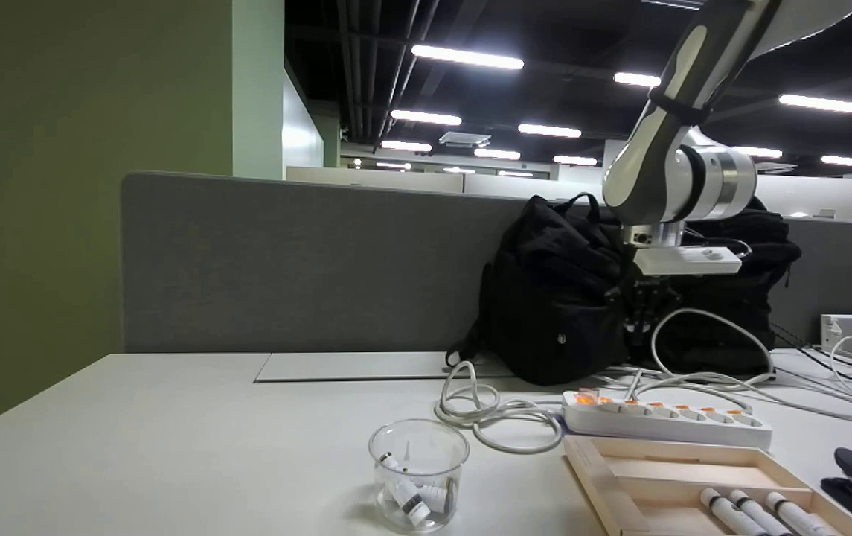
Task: Turn on the third switch on the extension cord
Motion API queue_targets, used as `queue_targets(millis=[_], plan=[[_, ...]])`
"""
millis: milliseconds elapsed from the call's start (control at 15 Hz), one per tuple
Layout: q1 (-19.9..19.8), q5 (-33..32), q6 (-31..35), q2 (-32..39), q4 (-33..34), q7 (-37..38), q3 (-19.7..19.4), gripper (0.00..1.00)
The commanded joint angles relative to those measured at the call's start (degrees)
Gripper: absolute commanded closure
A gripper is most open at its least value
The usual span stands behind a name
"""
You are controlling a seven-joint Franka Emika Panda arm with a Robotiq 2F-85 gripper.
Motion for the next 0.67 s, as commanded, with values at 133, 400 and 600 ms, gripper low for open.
queue_targets(millis=[133,400,600], plan=[[0.56,0.89,-1.09,-0.12,0.45,0.27,-0.45,1.0],[-0.36,2.56,-1.1,3.84,2.41,-0.02,0.23,1.0],[-0.91,3.8,-0.66,5.56,2.32,-0.48,0.8,1.0]])
